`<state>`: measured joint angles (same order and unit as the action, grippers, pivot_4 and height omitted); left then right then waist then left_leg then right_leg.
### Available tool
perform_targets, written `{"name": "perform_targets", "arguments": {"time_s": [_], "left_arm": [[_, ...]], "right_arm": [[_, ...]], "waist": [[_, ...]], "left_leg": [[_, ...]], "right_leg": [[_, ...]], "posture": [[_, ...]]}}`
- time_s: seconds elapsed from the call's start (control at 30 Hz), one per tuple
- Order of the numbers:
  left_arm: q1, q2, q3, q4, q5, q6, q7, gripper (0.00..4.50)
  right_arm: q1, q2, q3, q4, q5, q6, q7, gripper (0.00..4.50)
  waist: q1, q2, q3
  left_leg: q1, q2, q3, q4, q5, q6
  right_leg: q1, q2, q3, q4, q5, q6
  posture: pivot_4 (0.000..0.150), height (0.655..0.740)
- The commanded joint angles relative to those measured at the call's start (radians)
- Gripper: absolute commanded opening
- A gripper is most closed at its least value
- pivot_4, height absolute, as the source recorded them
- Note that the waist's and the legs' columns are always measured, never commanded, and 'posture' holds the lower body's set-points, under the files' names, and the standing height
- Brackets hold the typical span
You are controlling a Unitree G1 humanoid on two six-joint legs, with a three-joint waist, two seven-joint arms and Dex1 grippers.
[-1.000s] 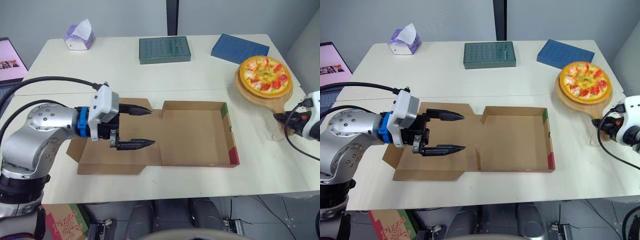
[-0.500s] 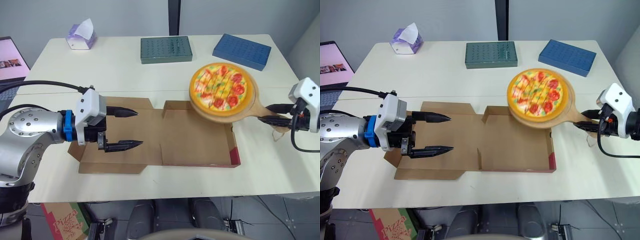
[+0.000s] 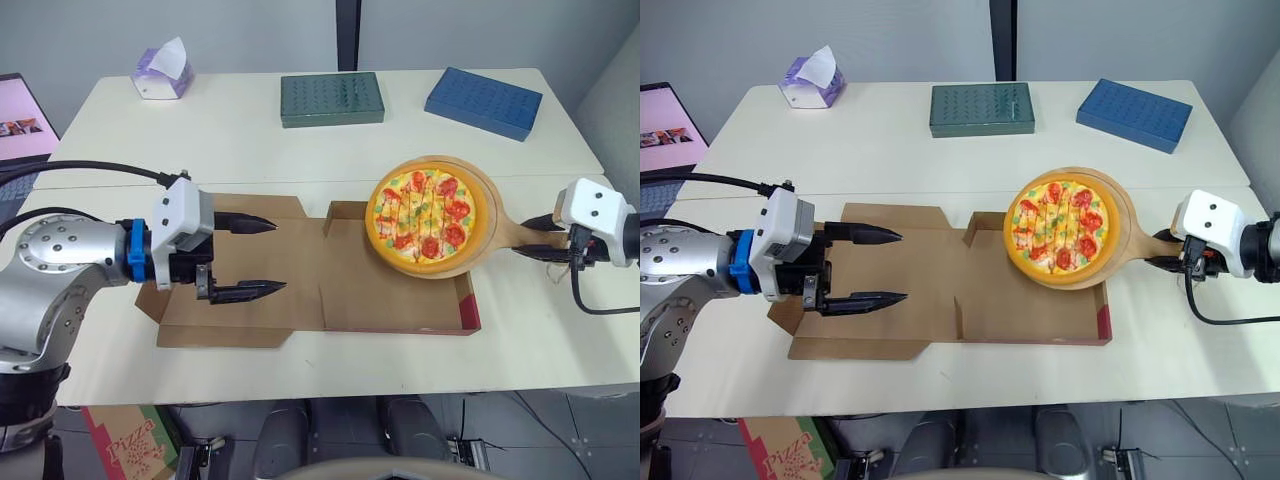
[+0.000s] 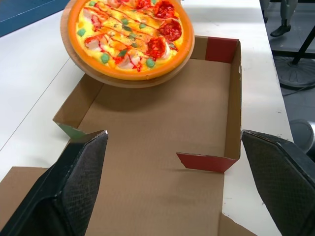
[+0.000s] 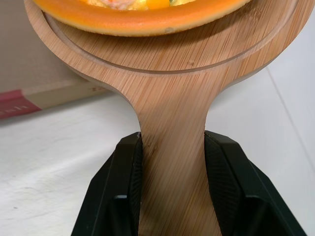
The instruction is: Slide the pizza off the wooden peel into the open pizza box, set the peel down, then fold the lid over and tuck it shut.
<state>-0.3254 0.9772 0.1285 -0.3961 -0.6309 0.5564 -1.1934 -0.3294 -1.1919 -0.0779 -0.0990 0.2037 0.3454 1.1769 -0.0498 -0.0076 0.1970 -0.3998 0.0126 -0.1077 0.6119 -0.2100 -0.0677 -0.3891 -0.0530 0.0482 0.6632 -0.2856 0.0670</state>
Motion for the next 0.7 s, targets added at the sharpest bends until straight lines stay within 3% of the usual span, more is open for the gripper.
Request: {"name": "perform_targets", "arguments": {"time_s": [0.03, 0.7], "left_arm": [[-0.015, 0.0, -0.003, -0.009, 0.003, -0.022, -0.009, 4.5], [-0.032, -0.039, -0.049, -0.006, 0.014, -0.035, 0.003, 4.5]], "right_arm": [[-0.059, -0.003, -0.034, -0.008, -0.009, -0.049, -0.018, 1.53], [-0.145, 0.018, -0.016, 0.068, -0.12, -0.129, -0.069, 1.53]], "waist": [[0.0, 0.0, 0.0], [-0.001, 0.0, 0.0]], "left_leg": [[0.0, 0.0, 0.0, 0.0, 0.0, 0.0], [0.0, 0.0, 0.0, 0.0, 0.0, 0.0]], "right_leg": [[0.0, 0.0, 0.0, 0.0, 0.0, 0.0], [0.0, 0.0, 0.0, 0.001, 0.0, 0.0]], "posture": [[0.15, 0.74], [0.15, 0.74]]}}
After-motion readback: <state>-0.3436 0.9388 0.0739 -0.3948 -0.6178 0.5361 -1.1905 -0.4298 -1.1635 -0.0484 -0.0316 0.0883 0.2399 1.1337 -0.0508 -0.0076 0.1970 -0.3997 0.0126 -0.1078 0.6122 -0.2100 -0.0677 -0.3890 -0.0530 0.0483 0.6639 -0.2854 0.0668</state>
